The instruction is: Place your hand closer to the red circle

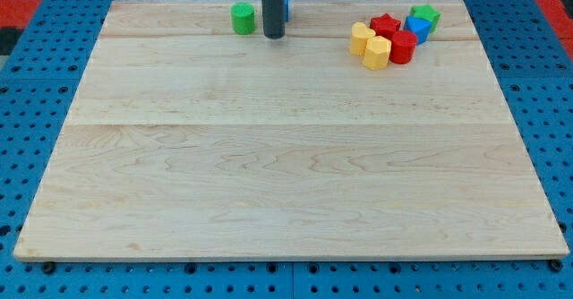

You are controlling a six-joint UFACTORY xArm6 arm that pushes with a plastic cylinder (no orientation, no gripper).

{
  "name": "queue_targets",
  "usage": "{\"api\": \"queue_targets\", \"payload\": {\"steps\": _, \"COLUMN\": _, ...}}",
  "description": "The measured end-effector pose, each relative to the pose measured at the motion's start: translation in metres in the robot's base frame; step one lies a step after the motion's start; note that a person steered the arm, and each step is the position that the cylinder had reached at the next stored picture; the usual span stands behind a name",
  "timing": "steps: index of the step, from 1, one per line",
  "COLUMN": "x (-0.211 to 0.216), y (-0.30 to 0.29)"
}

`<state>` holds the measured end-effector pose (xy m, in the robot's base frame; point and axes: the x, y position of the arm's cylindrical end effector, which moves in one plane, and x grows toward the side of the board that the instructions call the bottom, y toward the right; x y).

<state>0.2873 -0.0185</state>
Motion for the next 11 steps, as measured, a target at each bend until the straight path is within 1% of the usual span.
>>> {"api": "queue_targets", "payload": {"steps": 1, "x": 0.045, "y": 0.032}}
{"api": "queue_targets", "payload": {"steps": 3, "x": 0.048, "y": 0.129}}
{"api": "queue_targets", "payload": {"steps": 4, "x": 0.048, "y": 0.168}}
{"api": "queue_targets", "payload": {"steps": 5, "x": 0.045, "y": 0.188}}
{"api": "queue_targets", "payload": {"steps": 7, "x": 0.059, "y": 0.193}}
{"api": "queue_targets", "payload": {"steps": 8, "x": 0.059, "y": 0.229}}
{"api": "queue_targets", "payload": {"steps": 9, "x": 0.059, "y": 0.250}}
{"api": "queue_targets", "payload": {"steps": 11, "x": 0.037, "y": 0.234}}
